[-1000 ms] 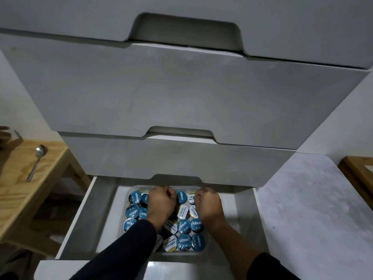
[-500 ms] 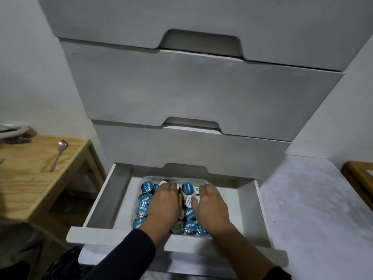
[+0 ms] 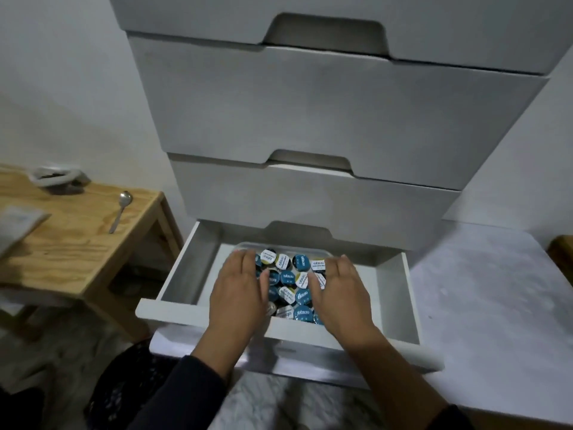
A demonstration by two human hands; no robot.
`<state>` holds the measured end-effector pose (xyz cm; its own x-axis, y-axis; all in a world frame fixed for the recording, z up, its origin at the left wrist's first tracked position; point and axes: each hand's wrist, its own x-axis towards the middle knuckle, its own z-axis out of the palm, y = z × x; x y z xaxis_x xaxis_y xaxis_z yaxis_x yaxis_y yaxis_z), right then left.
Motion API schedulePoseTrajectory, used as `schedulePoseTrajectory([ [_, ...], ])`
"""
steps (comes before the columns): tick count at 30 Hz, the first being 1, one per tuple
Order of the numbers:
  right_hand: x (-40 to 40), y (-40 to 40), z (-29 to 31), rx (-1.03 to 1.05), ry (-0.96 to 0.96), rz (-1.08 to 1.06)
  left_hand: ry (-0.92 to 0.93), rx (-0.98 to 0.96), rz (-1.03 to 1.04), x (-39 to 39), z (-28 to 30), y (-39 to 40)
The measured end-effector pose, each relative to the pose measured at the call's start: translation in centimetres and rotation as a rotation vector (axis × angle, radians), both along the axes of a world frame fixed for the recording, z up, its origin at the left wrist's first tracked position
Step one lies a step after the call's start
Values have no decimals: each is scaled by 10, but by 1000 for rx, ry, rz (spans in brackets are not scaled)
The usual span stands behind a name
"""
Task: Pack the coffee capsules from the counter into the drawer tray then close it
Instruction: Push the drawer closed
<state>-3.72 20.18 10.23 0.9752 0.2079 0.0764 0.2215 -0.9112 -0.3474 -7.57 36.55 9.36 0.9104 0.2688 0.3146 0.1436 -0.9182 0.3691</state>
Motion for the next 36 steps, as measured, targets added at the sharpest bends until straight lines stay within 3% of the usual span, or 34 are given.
schedulePoseTrajectory([
  [6, -42, 0, 8, 93, -97, -113, -177, -68, 5, -48, 2, 10],
  [11, -105, 19, -4, 198, -222, -239, -183, -115, -8, -108, -14, 23],
  [18, -170, 44, -53, 219, -255, -400, -165, -324, 39, -142, -49, 35],
  [28, -136, 47, -120, 435, -333, -562, -236, -558, 104, -102, -112, 30],
  [36, -97, 47, -148, 627, -542, -565, -419, -566, 109, -66, -145, 24],
])
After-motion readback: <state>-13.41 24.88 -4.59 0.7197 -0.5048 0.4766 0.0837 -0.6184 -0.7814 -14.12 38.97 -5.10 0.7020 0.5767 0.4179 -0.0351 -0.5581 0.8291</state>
